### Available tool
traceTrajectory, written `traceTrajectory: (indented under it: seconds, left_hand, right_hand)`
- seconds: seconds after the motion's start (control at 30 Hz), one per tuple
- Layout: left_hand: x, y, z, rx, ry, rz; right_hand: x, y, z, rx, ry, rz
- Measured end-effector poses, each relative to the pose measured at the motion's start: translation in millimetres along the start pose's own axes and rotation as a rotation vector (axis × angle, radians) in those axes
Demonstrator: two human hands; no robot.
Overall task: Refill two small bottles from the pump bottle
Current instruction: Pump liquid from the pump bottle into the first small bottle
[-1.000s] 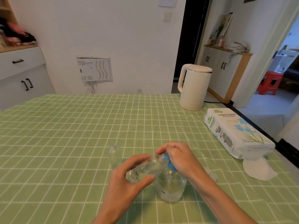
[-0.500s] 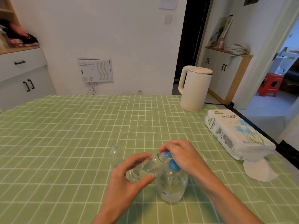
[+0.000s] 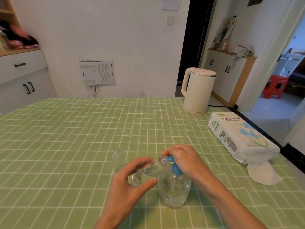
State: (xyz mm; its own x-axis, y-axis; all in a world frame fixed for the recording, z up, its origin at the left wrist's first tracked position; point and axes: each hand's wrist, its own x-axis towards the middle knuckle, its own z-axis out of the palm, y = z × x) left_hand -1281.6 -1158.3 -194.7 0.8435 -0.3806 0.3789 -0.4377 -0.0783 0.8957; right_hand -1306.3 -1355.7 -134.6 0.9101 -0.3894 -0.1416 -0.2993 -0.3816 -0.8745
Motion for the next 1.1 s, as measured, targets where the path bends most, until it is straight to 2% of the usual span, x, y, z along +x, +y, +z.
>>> traceTrajectory:
  seconds: [1.1]
  left_hand:
    - [3, -3, 2, 0.032, -0.002, 0.041]
  right_hand:
    - [-2, -5, 1, 0.079, 0.001, 0.023]
